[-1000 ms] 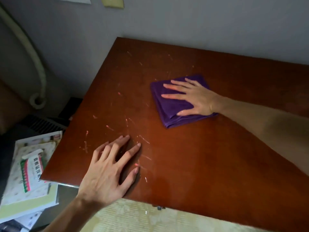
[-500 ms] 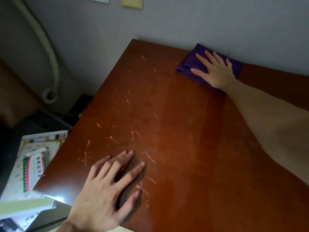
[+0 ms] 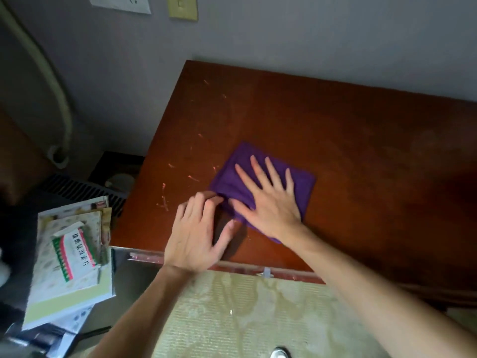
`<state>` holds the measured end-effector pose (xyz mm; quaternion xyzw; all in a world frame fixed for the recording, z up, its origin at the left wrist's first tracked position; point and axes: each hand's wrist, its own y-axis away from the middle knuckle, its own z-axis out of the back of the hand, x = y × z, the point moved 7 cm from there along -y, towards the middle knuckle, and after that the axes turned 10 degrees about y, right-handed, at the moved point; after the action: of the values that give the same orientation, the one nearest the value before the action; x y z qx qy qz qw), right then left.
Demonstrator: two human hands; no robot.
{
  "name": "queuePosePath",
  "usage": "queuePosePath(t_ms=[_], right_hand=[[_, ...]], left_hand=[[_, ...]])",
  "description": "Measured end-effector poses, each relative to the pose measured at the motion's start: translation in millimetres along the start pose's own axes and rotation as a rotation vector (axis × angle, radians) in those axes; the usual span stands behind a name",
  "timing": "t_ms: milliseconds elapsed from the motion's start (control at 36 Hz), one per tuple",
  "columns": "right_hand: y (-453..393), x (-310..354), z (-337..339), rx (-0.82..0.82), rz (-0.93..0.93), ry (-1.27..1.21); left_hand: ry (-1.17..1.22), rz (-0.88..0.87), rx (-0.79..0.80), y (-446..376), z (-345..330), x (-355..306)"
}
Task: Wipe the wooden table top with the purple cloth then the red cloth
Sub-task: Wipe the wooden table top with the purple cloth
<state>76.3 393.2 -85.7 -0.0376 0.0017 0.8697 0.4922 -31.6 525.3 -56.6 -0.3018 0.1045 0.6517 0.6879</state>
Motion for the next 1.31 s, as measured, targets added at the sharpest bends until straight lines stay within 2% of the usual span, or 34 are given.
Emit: queuePosePath(t_ms=[111,167,278,361,444,528,611,806,1083,1306], right_hand=[[65.4,48.3,3.5,-0.004,0.031,0.003],[80.4,61.3,5.2,-0.025,0.058,0.021],[72.6,56.3,4.4,0.014,0.16,0.061],[59.5,55.8,4.4,0.024,0.308,0.075],[32.5,51.1,7.7,0.055,0.423,0.045],[-8.7,38.7,7.2,0.064,0.428,0.045],[-56.3,23.5,5.5,0.056,0.457,0.061],[-169.9,-6.1,5.0,0.084,0.651,0.09],[-311.3,-53.8,3.3,0.102,0.437,0.03],[-353.7,-68.4,0.6,0.076,0.101,-0.064]], left_hand=[[0.172,0.064,-0.148,10.1,21.4,8.0],[0.199,0.092,-0.17,13.4,34.5,20.3],[-0.003,0.079,-0.029,15.4,50.5,59.2],[-0.093,0.058,0.073,13.8,61.7,86.5],[-0.132,0.068,0.161,5.0,58.9,103.6],[-0.122,0.066,0.204,0.8,50.0,105.2],[-0.121,0.032,0.229,0.7,45.4,102.7],[-0.097,0.058,0.269,0.6,46.3,108.1],[-0.044,0.101,0.312,-4.3,44.6,110.6],[-0.016,0.124,0.296,-9.9,45.3,113.0]])
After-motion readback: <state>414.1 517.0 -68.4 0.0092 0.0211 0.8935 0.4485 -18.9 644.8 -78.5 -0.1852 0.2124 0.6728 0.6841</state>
